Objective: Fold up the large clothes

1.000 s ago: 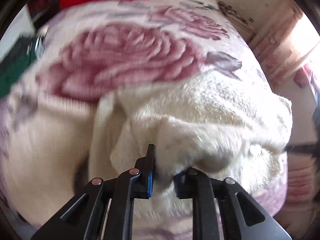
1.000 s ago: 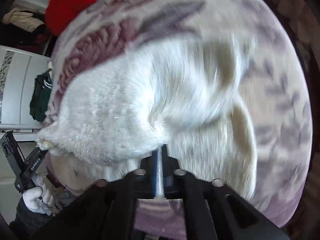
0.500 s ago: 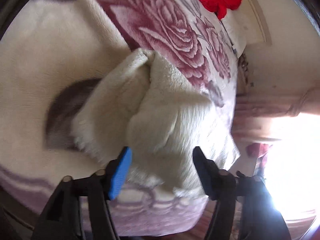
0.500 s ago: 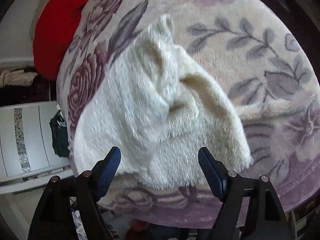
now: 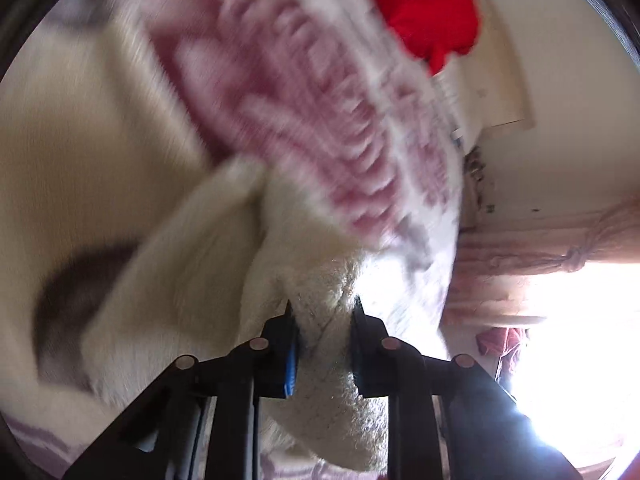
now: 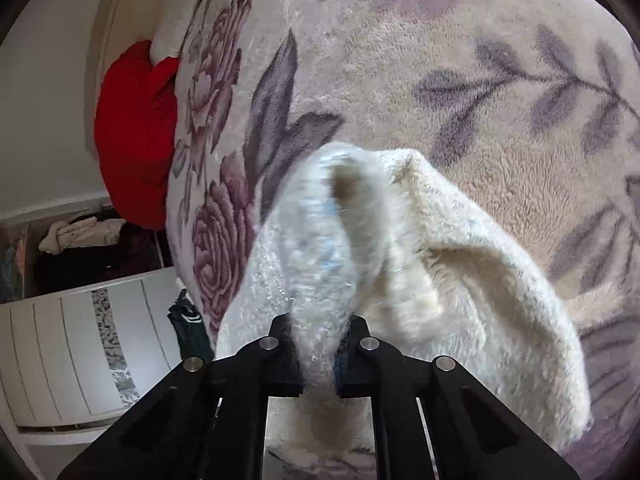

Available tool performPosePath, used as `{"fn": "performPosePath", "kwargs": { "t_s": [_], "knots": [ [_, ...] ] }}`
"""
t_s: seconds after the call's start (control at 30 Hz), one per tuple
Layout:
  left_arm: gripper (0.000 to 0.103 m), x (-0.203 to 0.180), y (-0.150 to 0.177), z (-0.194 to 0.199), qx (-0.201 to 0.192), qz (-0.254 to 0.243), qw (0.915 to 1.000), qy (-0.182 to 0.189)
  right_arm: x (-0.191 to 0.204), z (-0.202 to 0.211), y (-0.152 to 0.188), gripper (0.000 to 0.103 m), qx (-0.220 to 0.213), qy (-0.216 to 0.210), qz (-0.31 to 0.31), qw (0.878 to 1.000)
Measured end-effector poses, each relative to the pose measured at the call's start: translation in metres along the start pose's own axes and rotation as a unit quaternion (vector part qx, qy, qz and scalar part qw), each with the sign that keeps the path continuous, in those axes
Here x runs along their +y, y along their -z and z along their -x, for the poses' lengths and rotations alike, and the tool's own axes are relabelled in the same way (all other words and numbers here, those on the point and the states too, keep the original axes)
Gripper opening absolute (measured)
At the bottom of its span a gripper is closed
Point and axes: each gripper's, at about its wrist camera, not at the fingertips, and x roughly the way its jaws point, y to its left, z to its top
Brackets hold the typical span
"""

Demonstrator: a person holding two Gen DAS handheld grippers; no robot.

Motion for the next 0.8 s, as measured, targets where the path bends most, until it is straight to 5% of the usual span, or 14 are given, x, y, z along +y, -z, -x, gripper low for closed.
{"fn": "performPosePath", "kwargs": {
  "t_s": [0.1,0.23,0.33,0.4,0.47,0.57,0.63,0.8],
  "knots": [
    [0.017,-0.010,-0.014,0.019,-0.026,-0.035,0.9991,0.002,-0.006,0.016,0.041,0.009,0.001,-0.013,-0.016,1.000],
    [0.018,0.040,-0.005,-0.015,0.036,-0.066,0.9918,-0.103,-0.047,0.015,0.087,0.009,0.017,0.040,-0.031,0.999],
    [0.022,0.076,0.005,-0.019,0.062,-0.031,0.9923,-0.103,-0.086,-0.015,0.102,0.012,0.049,0.090,-0.061,0.993],
    [0.027,0.077,0.006,-0.006,0.064,-0.019,0.9941,-0.086,-0.094,-0.023,0.101,0.038,0.059,0.104,-0.070,0.990],
    [0.038,0.073,0.007,0.014,0.069,-0.014,0.9950,-0.070,-0.094,-0.017,0.098,0.050,0.062,0.090,-0.086,0.990],
    [0.063,0.063,0.004,0.043,0.060,-0.029,0.9942,-0.085,-0.082,0.010,0.093,0.059,0.050,0.093,-0.070,0.992],
    [0.070,0.053,-0.007,0.046,0.064,-0.047,0.9918,-0.100,-0.070,0.030,0.090,0.065,0.037,0.108,-0.048,0.992],
    [0.070,0.019,-0.047,-0.009,0.118,-0.118,0.9812,-0.097,-0.035,0.053,0.061,0.077,0.015,0.106,0.010,0.994]
  ]
}}
